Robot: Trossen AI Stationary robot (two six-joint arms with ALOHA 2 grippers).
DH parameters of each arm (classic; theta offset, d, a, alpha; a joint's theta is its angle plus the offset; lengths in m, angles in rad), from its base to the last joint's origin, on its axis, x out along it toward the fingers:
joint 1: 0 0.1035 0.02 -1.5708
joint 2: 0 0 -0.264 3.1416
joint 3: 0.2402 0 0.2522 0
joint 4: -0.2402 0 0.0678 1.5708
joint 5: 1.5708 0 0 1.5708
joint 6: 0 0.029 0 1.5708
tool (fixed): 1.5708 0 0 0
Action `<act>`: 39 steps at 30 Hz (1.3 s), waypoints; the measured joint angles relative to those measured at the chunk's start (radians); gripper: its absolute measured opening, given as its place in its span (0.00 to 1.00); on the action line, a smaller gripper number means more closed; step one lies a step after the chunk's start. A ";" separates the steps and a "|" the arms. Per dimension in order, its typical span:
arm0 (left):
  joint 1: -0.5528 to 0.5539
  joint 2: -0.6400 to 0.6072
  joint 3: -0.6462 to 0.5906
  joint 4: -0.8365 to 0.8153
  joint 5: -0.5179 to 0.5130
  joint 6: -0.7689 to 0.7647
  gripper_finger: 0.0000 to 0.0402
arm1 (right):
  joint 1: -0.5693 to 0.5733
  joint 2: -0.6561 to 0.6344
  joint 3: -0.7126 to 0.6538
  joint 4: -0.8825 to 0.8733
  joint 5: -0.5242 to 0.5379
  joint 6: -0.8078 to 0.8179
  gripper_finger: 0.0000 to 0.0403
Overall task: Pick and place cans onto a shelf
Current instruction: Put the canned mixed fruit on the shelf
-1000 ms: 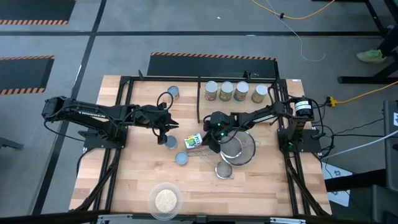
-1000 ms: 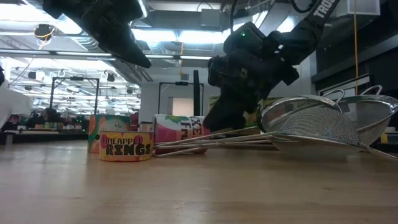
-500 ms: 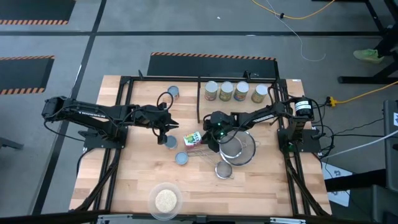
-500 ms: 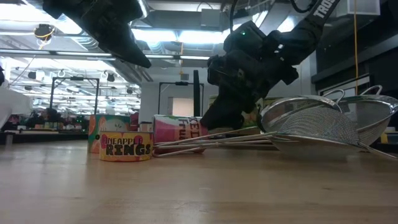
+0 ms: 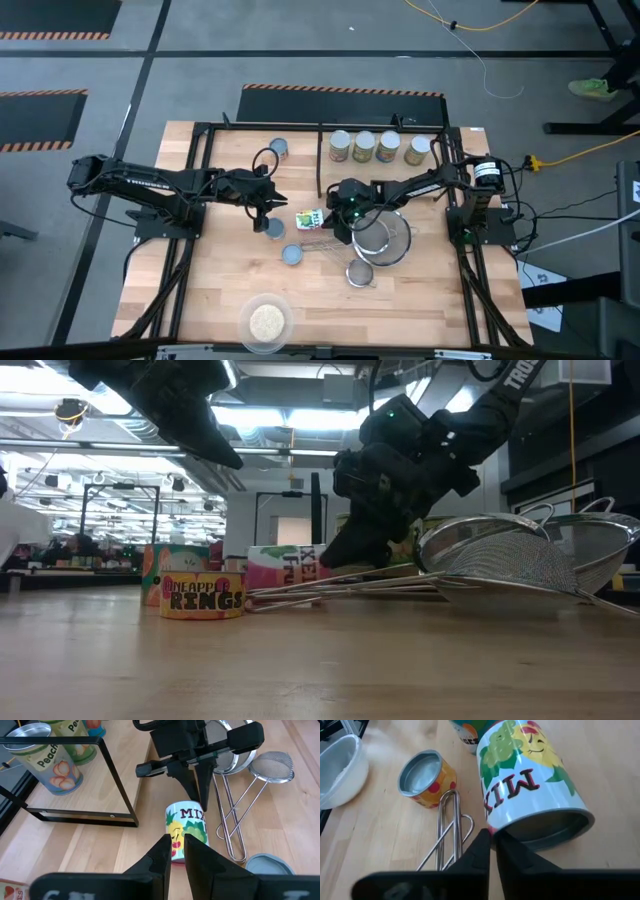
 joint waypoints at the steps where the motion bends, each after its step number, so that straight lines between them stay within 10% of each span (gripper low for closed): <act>1: 0.000 0.000 0.000 0.000 0.000 0.000 0.11 | 0.000 0.000 0.000 0.000 0.000 0.000 0.03; 23: 0.000 0.000 0.000 -0.002 0.000 0.000 0.11 | 0.000 -0.093 0.001 -0.062 -0.113 -0.029 0.03; 39: 0.001 0.000 0.000 -0.001 0.000 0.000 0.11 | -0.023 -0.607 0.008 -0.748 -0.113 -0.079 0.04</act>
